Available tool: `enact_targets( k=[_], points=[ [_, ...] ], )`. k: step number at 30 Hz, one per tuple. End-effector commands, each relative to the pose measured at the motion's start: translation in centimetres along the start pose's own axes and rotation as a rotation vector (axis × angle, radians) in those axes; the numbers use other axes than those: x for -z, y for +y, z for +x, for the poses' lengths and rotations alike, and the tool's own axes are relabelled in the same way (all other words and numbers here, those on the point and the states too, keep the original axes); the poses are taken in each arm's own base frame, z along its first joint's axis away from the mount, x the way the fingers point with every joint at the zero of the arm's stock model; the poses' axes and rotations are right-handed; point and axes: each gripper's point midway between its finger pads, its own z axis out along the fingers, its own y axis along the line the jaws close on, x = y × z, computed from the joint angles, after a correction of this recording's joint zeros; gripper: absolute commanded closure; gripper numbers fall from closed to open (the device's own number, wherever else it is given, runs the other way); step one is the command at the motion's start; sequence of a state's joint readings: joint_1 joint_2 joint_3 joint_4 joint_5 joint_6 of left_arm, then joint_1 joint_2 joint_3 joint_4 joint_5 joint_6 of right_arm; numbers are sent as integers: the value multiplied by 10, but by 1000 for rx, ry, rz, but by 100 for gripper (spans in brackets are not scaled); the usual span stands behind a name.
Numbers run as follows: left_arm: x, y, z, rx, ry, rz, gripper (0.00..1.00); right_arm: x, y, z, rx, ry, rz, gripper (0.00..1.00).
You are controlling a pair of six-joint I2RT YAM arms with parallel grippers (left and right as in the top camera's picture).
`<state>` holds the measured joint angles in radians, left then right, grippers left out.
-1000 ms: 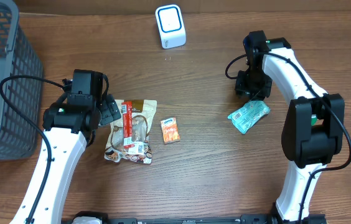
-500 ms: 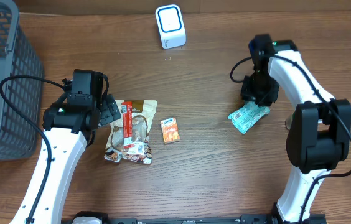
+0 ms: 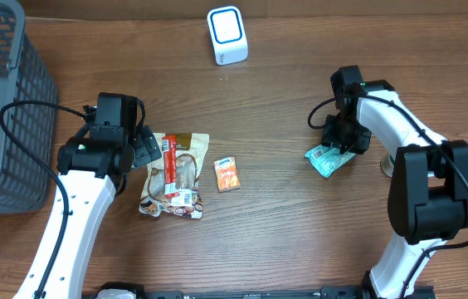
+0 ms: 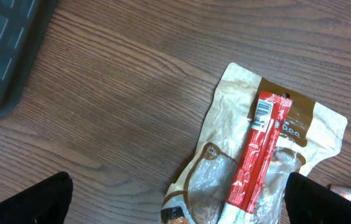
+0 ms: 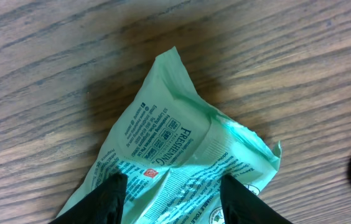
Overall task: Scan the item barcode
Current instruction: 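Open the right gripper and release the wipes pack near the jar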
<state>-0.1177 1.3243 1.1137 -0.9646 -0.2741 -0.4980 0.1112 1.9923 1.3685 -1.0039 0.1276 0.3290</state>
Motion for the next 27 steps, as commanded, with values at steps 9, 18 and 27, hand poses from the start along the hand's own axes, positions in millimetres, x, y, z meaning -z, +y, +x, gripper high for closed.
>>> enact_targets(
  k=[9, 18, 27],
  points=[
    [5, 0, -7, 2, -24, -2, 0, 68, 29, -29, 40, -28, -168, 42],
    [5, 0, -7, 2, -24, -2, 0, 30, 62, -7, 7, 24, -272, 41],
    [5, 0, -7, 2, -24, -2, 0, -18, 40, 27, 12, 68, -156, 41]
  ],
)
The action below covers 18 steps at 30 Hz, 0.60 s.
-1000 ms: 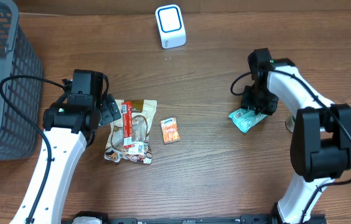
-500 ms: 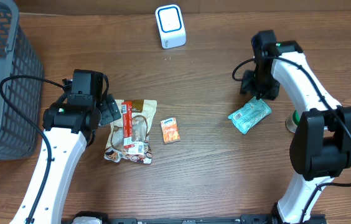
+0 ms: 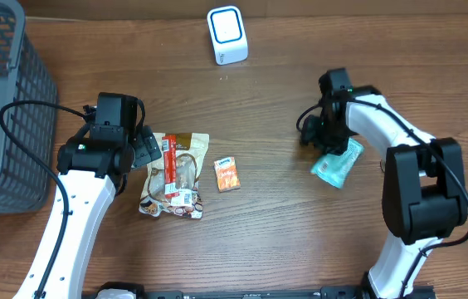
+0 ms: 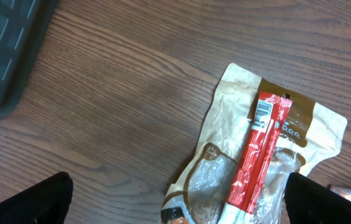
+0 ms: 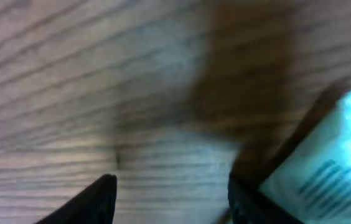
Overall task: Scan the item barcode
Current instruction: 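Open the right gripper and release the wipes pack near the jar, then swing the right gripper left over the orange Kleenex pack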
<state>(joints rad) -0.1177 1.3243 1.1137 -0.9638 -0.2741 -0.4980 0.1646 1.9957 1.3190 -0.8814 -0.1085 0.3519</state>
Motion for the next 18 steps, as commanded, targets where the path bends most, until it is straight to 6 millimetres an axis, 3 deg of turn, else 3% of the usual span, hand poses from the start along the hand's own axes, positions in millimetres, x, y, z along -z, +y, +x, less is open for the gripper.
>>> enact_targets(
  k=[1, 6, 15, 17, 18],
  points=[
    [5, 0, -7, 1, -23, -2, 0, -7, -28, 17, -26, 50, 112, 41],
    [5, 0, -7, 1, -23, -2, 0, -3, -42, 28, 23, 100, 169, 40],
    [5, 0, -7, 1, -23, -2, 0, 12, -94, 29, -44, 86, 419, 40],
    [5, 0, -7, 1, -23, -2, 0, 12, -95, 31, -79, 90, 412, 39],
    [5, 0, -7, 1, -23, -2, 0, 8, -86, 33, -97, 105, 359, 38]
  ],
)
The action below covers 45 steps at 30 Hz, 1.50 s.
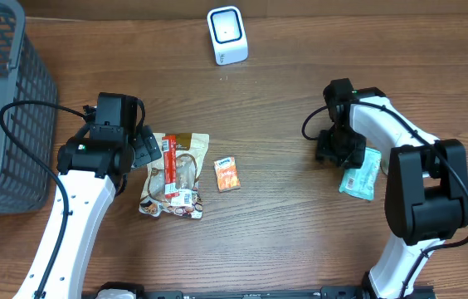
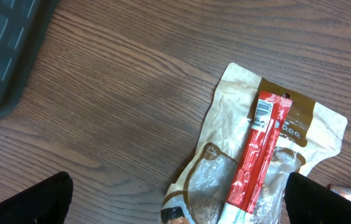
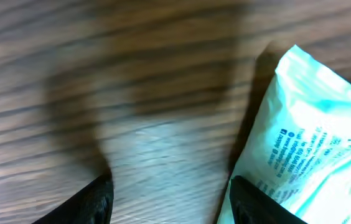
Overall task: Scan the item barcode
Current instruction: 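Swing the right gripper left over the orange Kleenex pack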
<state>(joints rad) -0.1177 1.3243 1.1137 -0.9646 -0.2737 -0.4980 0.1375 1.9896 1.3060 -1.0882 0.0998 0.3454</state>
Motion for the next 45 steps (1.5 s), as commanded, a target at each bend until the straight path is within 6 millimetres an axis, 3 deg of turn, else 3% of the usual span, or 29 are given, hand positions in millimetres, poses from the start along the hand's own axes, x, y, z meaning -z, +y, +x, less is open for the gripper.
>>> enact_targets(
  k=[1, 6, 10, 20, 24, 28, 34, 36, 45],
  points=[
    [5, 0, -7, 2, -24, -2, 0, -8, -5, 3, -78, 31, -19, 38],
    [5, 0, -7, 2, -24, -2, 1, 15, 86, 11, 61, 97, -511, 38],
    [5, 0, -7, 2, -25, -2, 1, 41, 137, 27, 162, 135, -747, 40],
    [5, 0, -7, 2, -24, -2, 0, 56, 217, 52, 368, 20, -807, 39],
    [5, 0, -7, 1, -24, -2, 1, 54, 231, 53, 411, -47, -772, 42],
    [5, 0, -7, 2, -25, -2, 0, 59, 241, 61, 442, -54, -785, 54],
    [5, 0, -7, 2, -25, -2, 0, 94, 243, 63, 469, -99, -843, 56],
    [5, 0, -7, 2, -25, -2, 0, 97, 242, 65, 470, -99, -843, 59],
    [5, 0, -7, 2, -24, -2, 0, 87, 250, 86, 510, -63, -811, 71]
  ],
)
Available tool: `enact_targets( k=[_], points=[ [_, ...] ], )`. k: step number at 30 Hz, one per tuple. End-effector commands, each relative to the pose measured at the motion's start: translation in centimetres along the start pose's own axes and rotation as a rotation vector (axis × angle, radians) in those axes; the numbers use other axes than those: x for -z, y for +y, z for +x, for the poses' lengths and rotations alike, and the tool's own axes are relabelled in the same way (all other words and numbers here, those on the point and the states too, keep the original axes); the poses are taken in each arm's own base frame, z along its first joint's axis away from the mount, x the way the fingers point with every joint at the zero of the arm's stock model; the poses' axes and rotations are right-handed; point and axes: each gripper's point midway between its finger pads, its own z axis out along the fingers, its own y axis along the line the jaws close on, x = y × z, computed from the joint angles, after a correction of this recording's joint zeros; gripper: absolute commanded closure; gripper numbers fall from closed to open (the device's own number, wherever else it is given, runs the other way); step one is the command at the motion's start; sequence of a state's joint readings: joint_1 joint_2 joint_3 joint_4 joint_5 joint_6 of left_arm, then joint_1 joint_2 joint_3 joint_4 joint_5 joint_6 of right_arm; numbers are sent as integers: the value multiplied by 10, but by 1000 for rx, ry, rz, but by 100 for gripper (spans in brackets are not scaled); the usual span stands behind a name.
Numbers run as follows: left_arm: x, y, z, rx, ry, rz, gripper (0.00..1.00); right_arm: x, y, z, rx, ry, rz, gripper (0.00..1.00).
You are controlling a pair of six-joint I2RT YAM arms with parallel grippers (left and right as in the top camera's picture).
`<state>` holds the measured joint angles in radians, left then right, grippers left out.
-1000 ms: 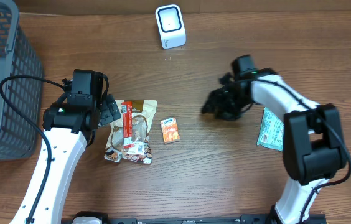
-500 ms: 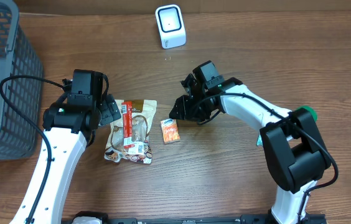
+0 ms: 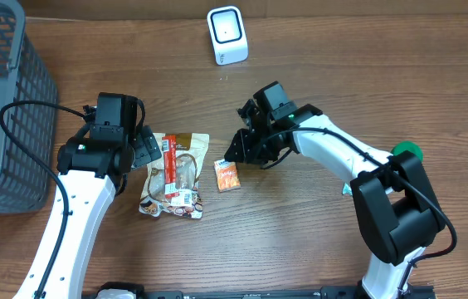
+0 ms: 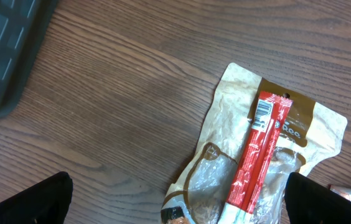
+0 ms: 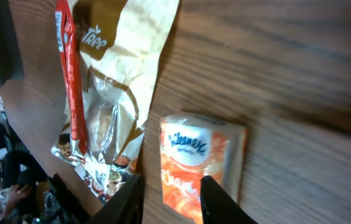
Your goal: Scan the item barcode
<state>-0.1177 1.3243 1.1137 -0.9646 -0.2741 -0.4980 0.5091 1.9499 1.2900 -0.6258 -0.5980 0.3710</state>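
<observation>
A small orange tissue packet [image 3: 227, 175] lies flat on the wood, just right of a tan snack pouch [image 3: 176, 176] with a red stick pack [image 3: 168, 166] on top. The white barcode scanner [image 3: 227, 35] stands at the far edge. My right gripper [image 3: 240, 153] hovers open at the orange packet's [image 5: 195, 163] upper right. In the right wrist view its fingers [image 5: 127, 200] straddle the packet's near end. Beyond it lies the tan pouch [image 5: 110, 93]. My left gripper [image 3: 151, 149] hangs open over the pouch [image 4: 259, 168] and red stick [image 4: 257, 152], touching neither.
A dark mesh basket [image 3: 2, 100] fills the far left. A sliver of a green wipes packet [image 3: 346, 189] shows behind my right arm. A green round object [image 3: 406, 151] sits near the right edge.
My right gripper has moved from beside the green wipes packet at the right to the orange tissue packet in the middle. It is open there. The left arm has not moved.
My right gripper was first down on the green wipes packet at the right. The packet then lay a little further right, with the gripper beside it. Now the gripper is open over the orange packet. The left gripper stayed open over the tan pouch throughout.
</observation>
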Motion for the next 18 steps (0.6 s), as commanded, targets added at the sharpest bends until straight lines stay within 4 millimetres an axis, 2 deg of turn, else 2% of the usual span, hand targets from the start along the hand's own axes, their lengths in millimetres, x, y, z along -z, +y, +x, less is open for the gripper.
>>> enact_targets(
  k=[1, 8, 18],
  points=[
    [5, 0, -7, 2, -24, -2, 0, 0, 15, 5, 46, -7, 9, 72],
    [5, 0, -7, 2, -24, -2, 0, -13, 9, 15, 69, -3, 92, 76],
    [5, 0, -7, 2, -24, -2, 0, -13, -4, 18, 37, -7, 167, 78]
  ],
)
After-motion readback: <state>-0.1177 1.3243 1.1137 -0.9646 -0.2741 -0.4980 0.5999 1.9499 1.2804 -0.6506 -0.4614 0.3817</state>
